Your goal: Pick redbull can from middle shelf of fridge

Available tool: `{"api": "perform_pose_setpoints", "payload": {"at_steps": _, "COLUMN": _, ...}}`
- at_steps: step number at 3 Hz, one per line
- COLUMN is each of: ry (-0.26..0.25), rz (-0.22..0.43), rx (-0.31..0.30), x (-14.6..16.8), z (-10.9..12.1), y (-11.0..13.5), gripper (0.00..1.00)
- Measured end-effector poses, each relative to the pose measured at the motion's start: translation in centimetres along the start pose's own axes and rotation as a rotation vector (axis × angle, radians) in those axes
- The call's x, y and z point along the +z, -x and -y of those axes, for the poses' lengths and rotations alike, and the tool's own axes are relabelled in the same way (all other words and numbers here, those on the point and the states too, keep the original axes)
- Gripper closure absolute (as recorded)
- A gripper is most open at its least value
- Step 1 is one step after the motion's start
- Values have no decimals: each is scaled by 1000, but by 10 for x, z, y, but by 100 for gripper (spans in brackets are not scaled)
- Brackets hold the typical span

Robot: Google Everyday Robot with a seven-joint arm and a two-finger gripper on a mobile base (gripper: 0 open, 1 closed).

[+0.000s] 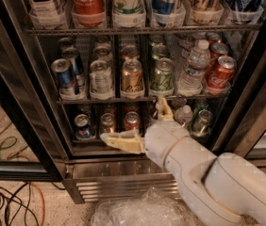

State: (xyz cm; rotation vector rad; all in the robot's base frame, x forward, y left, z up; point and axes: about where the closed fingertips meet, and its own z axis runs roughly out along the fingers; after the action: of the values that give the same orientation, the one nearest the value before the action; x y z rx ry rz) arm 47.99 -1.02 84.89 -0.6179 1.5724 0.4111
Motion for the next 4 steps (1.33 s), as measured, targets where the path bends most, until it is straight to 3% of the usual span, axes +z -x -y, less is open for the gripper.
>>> {"api": "perform_pose_setpoints", "payload": {"at_steps": 1, "ry": 12, "rz": 53, "rx": 25, "x": 6, "z": -10, "y": 17, "gripper": 0}}
{"api": "perform_pose_setpoints", "payload": {"at_steps": 3, "ry": 5, "rz": 78, "rx": 36, "x": 7, "z": -13, "y": 18, "gripper": 0}}
{"api": "perform_pose_setpoints", "payload": {"at_steps": 4, "ry": -3, "rz": 134, "rx": 58, "x": 10, "z": -34, "y": 23, "gripper": 0}}
